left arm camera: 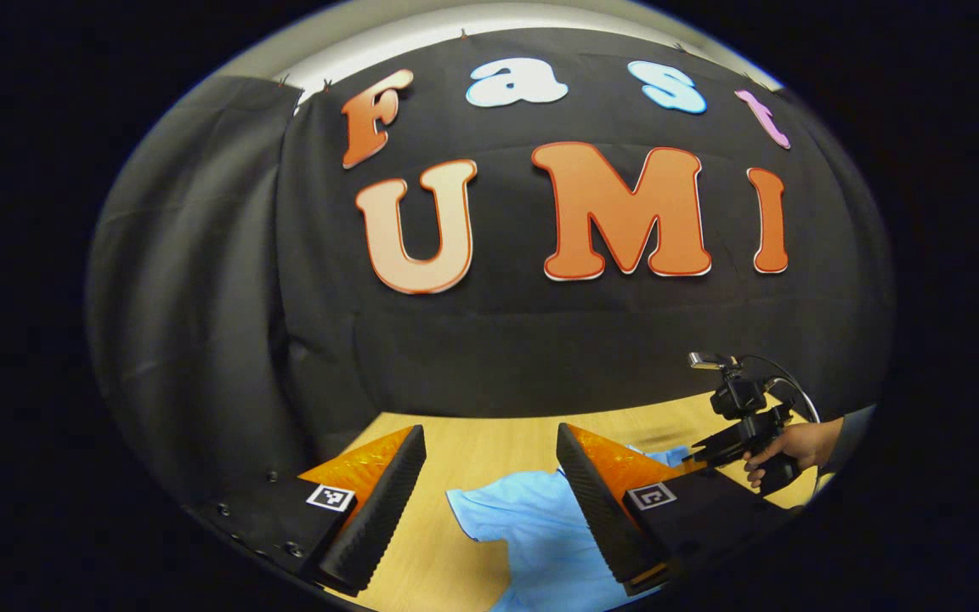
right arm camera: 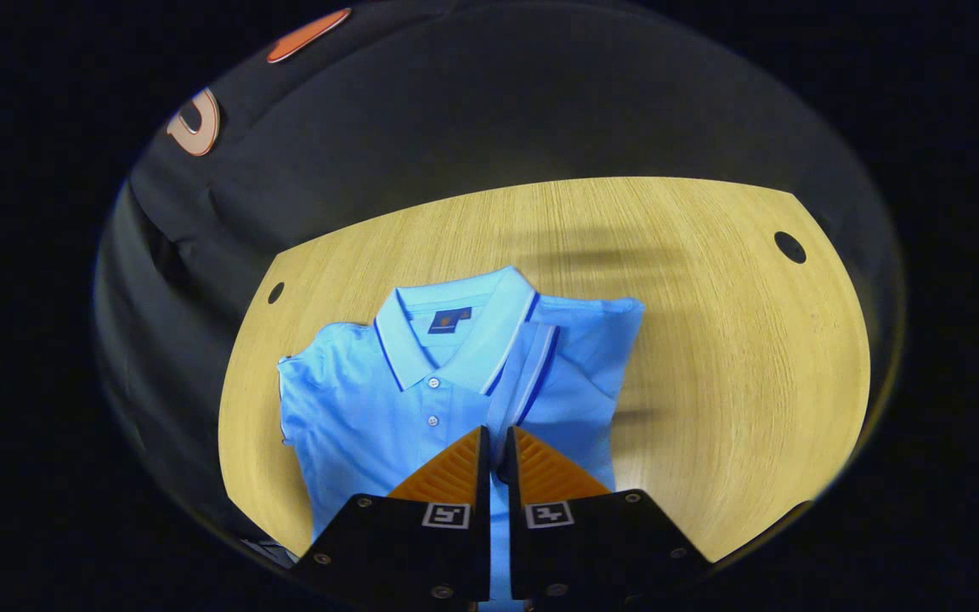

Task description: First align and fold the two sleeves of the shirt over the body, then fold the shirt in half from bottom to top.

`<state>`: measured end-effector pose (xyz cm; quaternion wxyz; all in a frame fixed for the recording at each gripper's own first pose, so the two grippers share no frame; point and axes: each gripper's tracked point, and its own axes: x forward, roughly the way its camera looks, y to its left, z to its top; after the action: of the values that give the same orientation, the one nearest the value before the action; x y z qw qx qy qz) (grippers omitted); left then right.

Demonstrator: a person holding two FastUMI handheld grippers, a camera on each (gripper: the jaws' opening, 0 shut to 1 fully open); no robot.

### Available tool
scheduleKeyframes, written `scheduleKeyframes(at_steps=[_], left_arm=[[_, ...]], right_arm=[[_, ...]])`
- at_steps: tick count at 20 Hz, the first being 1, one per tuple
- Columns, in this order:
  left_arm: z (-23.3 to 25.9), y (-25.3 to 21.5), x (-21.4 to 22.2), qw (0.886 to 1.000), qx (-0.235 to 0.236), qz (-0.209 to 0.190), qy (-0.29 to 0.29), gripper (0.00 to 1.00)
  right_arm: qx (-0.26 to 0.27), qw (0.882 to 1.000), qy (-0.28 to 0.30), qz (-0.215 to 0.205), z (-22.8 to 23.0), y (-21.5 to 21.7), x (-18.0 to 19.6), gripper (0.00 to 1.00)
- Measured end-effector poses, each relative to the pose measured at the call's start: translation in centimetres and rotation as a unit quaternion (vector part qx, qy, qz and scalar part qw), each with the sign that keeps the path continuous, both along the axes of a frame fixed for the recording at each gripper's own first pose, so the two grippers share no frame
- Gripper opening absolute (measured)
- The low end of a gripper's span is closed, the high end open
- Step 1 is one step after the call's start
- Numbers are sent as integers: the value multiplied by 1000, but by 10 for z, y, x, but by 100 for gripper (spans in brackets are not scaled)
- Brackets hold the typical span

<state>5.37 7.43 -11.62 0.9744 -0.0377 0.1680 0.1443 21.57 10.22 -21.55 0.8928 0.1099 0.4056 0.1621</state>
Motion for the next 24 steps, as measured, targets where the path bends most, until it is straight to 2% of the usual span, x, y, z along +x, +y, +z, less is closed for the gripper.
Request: scheduleKeyframes(at_steps=[4,6,9,10,12,13,14,15,20,21,22,24], left_arm=[[-32,30,21,998,-37,-51,30,100],[-47,40,28,995,-58,-70,47,100],[-87,50,35,985,-109,-86,103,100],[-102,52,36,980,-124,-90,124,98],[-130,59,43,972,-144,-91,162,98],[-142,63,43,968,-154,-92,178,96],[-155,65,46,962,-168,-90,194,98],[-166,67,48,956,-185,-88,210,96],[-225,81,55,920,-255,-36,295,99],[-235,80,57,912,-265,-29,312,96],[-245,80,58,905,-271,-25,327,100],[-265,78,58,889,-275,-9,366,98]], right_arm=[[14,999,-37,-12,34,17,-18,8],[8,999,-48,-24,44,14,-28,16],[-7,995,-80,-55,59,0,-43,23],[-13,994,-88,-64,63,-7,-50,22],[-25,991,-101,-80,68,-20,-65,42],[-33,990,-108,-88,70,-28,-74,47],[-42,988,-114,-95,71,-36,-83,55],[-51,986,-120,-101,71,-45,-92,58],[-48,983,-132,-117,68,-69,-134,80],[-49,982,-134,-124,66,-75,-139,82],[-51,981,-136,-130,66,-80,-143,84],[-53,980,-136,-138,63,-90,-151,86]])
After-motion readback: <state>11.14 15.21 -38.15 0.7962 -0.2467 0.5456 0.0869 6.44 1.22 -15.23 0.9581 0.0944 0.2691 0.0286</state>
